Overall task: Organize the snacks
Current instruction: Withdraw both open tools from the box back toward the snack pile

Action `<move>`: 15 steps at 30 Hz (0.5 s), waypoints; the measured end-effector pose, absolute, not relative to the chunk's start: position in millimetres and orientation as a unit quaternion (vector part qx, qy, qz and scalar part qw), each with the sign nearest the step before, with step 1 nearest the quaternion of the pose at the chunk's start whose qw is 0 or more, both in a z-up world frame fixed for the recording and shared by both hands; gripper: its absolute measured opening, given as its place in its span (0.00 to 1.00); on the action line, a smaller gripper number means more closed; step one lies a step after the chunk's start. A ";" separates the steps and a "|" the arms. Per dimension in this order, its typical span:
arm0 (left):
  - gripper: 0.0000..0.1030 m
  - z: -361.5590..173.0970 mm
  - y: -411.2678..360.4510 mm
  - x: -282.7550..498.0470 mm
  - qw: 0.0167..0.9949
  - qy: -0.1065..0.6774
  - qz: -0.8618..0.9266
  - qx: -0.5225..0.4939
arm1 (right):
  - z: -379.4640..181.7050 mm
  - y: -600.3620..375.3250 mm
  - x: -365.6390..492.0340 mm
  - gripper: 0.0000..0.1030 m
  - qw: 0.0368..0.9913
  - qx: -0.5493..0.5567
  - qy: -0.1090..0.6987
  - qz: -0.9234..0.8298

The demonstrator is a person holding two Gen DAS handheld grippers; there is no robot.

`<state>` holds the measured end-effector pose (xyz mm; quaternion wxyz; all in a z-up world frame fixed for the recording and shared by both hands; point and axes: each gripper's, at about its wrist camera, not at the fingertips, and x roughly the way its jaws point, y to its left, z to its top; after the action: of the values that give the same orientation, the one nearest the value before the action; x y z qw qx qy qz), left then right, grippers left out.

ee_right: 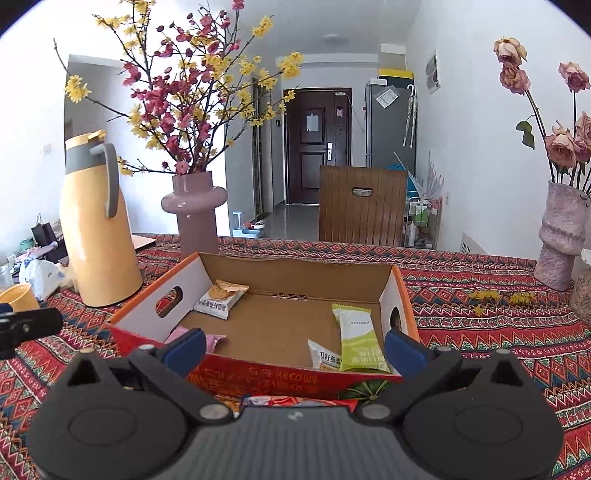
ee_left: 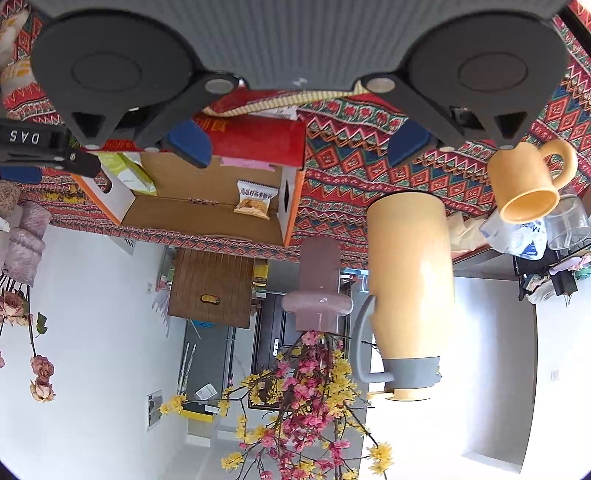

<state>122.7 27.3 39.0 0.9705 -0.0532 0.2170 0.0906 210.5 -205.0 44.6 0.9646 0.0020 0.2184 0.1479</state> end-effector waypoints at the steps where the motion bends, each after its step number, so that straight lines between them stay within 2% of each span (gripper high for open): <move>1: 1.00 38.2 29.2 117.5 0.970 0.220 0.092 -0.053 | 45.1 -203.4 206.9 1.00 0.965 0.001 0.219 0.146; 15: 1.00 23.9 52.8 64.3 0.964 0.248 0.077 -0.054 | 37.1 -180.3 146.3 1.00 0.954 -0.019 0.272 0.123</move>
<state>64.3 52.8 23.9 0.9642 -0.0536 0.2480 0.0773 146.3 -180.2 37.1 0.9543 -0.0186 0.2716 0.1230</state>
